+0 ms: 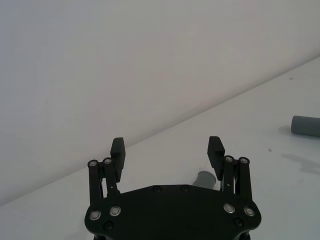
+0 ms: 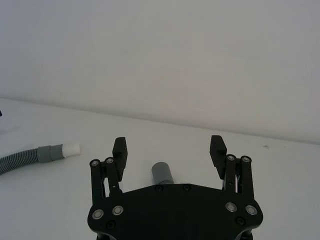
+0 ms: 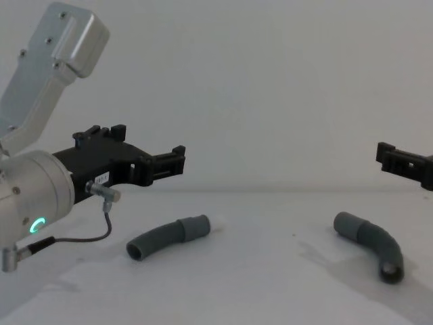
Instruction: Use both hands to pick up one end of the pipe from the table, align the ends, and insert them.
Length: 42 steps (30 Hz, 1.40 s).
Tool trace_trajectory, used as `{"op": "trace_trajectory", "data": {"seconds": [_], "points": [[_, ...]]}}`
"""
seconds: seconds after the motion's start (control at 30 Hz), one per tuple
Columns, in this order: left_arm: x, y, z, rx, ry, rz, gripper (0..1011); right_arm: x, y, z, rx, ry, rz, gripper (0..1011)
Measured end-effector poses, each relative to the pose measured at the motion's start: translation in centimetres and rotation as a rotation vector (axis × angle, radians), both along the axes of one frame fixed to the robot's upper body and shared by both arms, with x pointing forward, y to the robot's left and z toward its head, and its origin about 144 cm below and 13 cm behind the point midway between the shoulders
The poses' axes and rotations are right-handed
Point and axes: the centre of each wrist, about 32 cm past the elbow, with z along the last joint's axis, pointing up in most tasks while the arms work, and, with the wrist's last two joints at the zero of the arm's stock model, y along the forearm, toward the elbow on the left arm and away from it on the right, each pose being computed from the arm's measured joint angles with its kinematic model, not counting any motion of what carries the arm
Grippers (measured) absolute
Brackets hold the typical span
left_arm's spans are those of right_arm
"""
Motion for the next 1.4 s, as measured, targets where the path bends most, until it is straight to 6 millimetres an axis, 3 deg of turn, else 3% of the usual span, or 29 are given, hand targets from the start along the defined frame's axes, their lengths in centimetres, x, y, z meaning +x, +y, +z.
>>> {"op": "trace_trajectory", "data": {"seconds": [1.4], "points": [[0.0, 0.0, 0.0, 0.0, 0.0, 0.0, 1002, 0.0, 0.0, 0.0, 0.0, 0.0, 0.0, 1004]]}}
